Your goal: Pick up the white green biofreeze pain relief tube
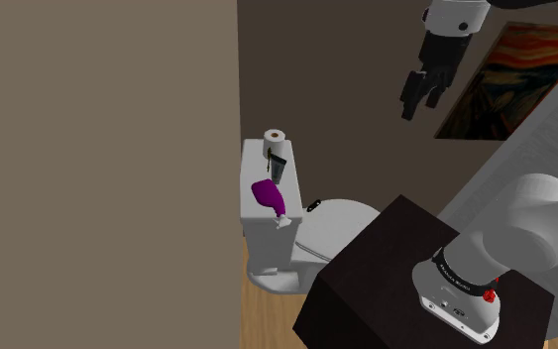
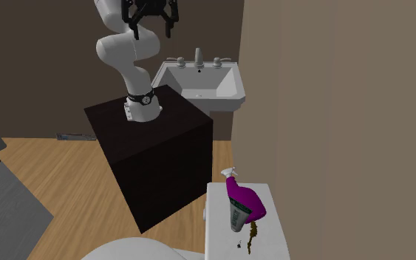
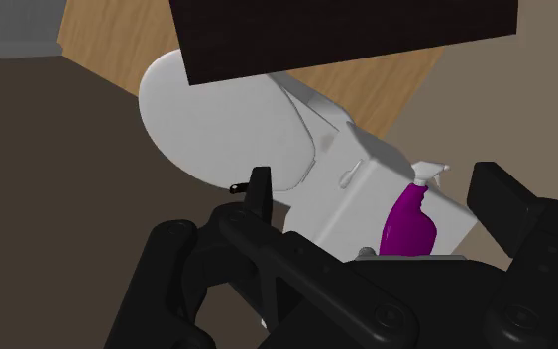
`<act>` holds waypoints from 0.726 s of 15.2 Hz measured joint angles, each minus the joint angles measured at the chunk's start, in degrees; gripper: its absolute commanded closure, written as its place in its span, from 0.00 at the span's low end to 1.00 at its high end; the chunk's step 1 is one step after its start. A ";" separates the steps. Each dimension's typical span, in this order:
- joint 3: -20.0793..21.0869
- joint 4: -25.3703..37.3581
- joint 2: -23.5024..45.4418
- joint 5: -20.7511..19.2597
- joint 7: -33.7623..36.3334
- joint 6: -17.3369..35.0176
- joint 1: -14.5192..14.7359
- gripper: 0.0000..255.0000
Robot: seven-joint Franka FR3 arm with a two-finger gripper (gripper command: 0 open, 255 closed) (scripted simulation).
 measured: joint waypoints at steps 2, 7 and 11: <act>-0.02 -0.25 0.47 0.07 -0.02 0.75 0.05 0.00; -0.74 -3.20 6.33 0.35 -0.73 9.97 0.32 0.00; -1.61 -4.06 12.96 0.47 -1.81 17.88 0.44 0.00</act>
